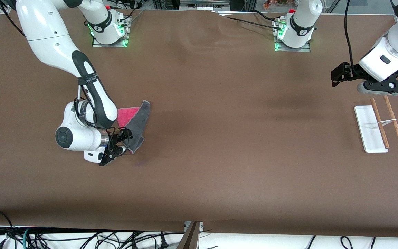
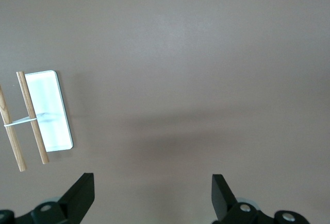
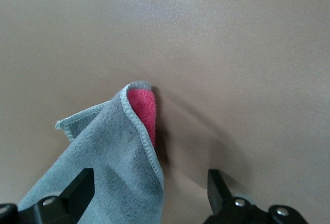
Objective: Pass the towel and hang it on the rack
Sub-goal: 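Close the right gripper on the towel corner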
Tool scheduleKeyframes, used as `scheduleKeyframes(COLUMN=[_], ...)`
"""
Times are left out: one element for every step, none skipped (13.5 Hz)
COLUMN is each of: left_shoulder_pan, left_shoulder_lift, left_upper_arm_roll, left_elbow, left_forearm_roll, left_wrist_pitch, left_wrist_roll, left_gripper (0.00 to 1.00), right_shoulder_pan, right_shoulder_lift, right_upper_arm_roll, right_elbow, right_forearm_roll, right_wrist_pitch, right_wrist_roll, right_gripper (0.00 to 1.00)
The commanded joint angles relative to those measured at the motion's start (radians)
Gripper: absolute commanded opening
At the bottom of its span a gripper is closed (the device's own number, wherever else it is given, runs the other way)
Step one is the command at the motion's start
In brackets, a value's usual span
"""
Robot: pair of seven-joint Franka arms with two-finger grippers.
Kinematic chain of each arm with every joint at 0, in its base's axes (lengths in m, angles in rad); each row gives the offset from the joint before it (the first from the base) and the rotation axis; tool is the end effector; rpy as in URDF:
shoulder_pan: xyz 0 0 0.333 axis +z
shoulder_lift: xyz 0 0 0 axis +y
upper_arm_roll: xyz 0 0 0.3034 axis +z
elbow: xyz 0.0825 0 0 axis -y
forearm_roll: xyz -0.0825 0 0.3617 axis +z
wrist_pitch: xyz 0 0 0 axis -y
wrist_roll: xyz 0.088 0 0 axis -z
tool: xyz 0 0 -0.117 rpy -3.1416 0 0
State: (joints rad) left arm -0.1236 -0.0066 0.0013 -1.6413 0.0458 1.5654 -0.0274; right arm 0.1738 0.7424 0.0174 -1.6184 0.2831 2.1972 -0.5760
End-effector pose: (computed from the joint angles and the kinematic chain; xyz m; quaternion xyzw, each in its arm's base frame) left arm 0.5231 -0.0589 0.5735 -0.9980 0.0481 0.0328 0.0254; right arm 0.6343 0.1339 0.1736 -0.9492 -0.2822 0.0580 0.1266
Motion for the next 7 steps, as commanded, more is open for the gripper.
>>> scheduleKeyframes(left_shoulder_pan=[-0.002,-0.002,-0.002,-0.002,-0.002,-0.002,-0.002], left_shoulder_lift=[-0.016,-0.018,-0.018,-0.018,-0.018,-0.018,-0.018], left_upper_arm_roll=[0.000,0.000,0.000,0.000,0.000,0.000,0.000], left_elbow=[-0.006,-0.006,-0.006,-0.006,-0.006,-0.006,-0.006], left_forearm_roll=[0.012,0.012,0.011,0.012,0.011,0.011,0.011], left_wrist_pitch=[-0.012,-0.012,-0.012,-0.012,-0.013,-0.013,-0.012], left_wrist_roll=[0.007,0.007,0.007,0.007,0.007,0.007,0.007], left_gripper=[1.00,1.00,1.00,1.00,1.00,1.00,1.00], right_shoulder_pan=[0.001,0.003,0.003,0.004,0.007,0.009,0.009], right_shoulder_lift=[-0.017,-0.017,-0.017,-0.017,-0.017,-0.017,-0.017], right_upper_arm_roll=[0.004,0.004,0.004,0.004,0.004,0.004,0.004], right_elbow=[-0.014,-0.014,-0.014,-0.014,-0.014,-0.014,-0.014], right_forearm_roll=[0.028,0.028,0.028,0.028,0.028,0.028,0.028], right_wrist_pitch=[-0.001,-0.005,-0.013,-0.023,-0.036,-0.043,-0.047], right_wrist_roll=[-0.019,-0.021,-0.018,-0.016,-0.015,-0.015,-0.015], right_gripper=[0.97,0.97,0.96,0.91,0.86,0.77,0.65])
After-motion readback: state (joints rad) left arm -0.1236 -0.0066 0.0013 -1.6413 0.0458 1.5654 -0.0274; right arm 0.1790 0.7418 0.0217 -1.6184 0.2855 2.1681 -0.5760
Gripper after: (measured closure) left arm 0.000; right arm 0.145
